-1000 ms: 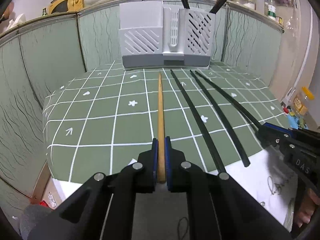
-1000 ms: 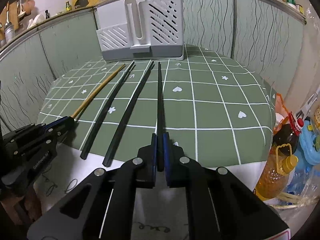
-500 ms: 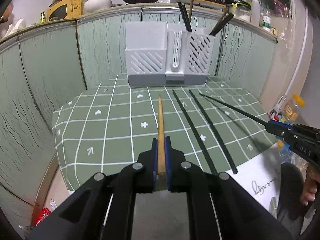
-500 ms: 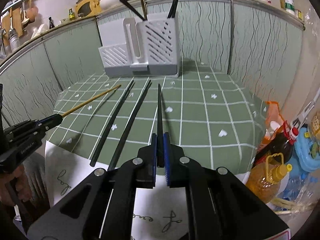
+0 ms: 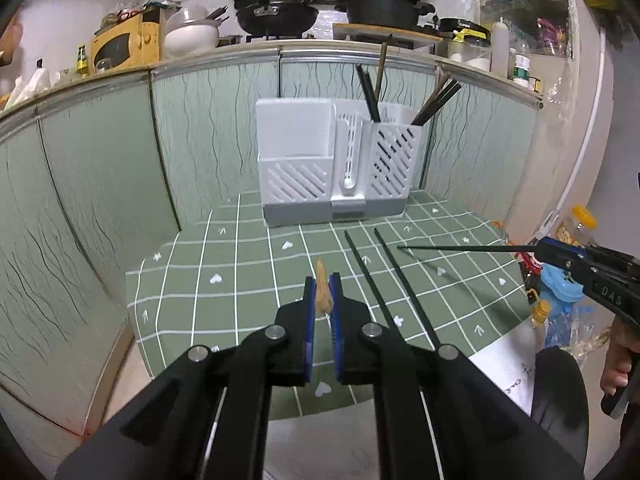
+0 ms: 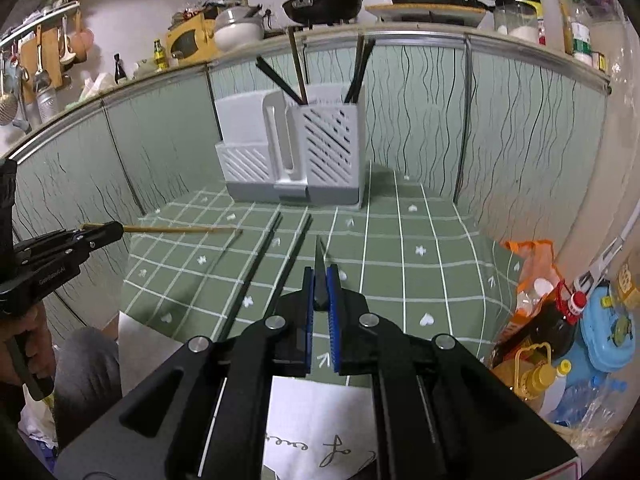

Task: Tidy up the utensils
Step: 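Lift both held chopsticks and carry them toward the white holder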

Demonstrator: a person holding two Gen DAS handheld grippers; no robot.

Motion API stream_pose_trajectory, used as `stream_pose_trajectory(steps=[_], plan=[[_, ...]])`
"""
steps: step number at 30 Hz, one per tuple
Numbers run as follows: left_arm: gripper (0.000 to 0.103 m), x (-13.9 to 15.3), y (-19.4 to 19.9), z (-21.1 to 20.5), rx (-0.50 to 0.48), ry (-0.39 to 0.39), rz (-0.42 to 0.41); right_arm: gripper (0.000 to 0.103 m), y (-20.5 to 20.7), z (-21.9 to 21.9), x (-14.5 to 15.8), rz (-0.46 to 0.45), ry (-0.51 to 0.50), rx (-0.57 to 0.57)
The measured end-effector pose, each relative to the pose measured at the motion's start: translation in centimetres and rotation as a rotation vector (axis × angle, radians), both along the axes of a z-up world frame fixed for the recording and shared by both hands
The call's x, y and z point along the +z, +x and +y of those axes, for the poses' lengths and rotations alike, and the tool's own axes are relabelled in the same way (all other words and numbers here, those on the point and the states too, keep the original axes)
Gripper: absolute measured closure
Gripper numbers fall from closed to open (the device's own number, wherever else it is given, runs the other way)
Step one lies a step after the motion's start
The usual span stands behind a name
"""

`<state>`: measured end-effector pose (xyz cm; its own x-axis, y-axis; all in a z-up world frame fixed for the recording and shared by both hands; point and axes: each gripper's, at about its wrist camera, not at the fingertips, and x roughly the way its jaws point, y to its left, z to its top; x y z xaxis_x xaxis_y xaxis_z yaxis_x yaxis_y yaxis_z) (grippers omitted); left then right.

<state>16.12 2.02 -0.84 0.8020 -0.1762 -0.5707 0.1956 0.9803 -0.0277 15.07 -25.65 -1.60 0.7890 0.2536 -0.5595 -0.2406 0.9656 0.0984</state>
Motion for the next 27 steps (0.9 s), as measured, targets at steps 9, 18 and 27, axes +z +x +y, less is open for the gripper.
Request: stream_pose_trajectory(steps=[9, 18, 27], plan=[[0.095, 1.7, 0.0, -0.6, -0.025, 0.003, -0.022, 0.097, 0.1, 0.6, 2.3, -0.045, 0.001, 0.011], [0.095, 3.3, -0.2, -1.2, -0.047, 0.002, -0.050, 0.097, 0.0, 1.0, 4.0, -0.081, 0.010, 0.019], [0.095, 4.6, -0.9, -2.0, -0.078, 0.017, -0.071, 0.097, -0.5, 1.2, 5.4, -0.105, 0.013, 0.031]])
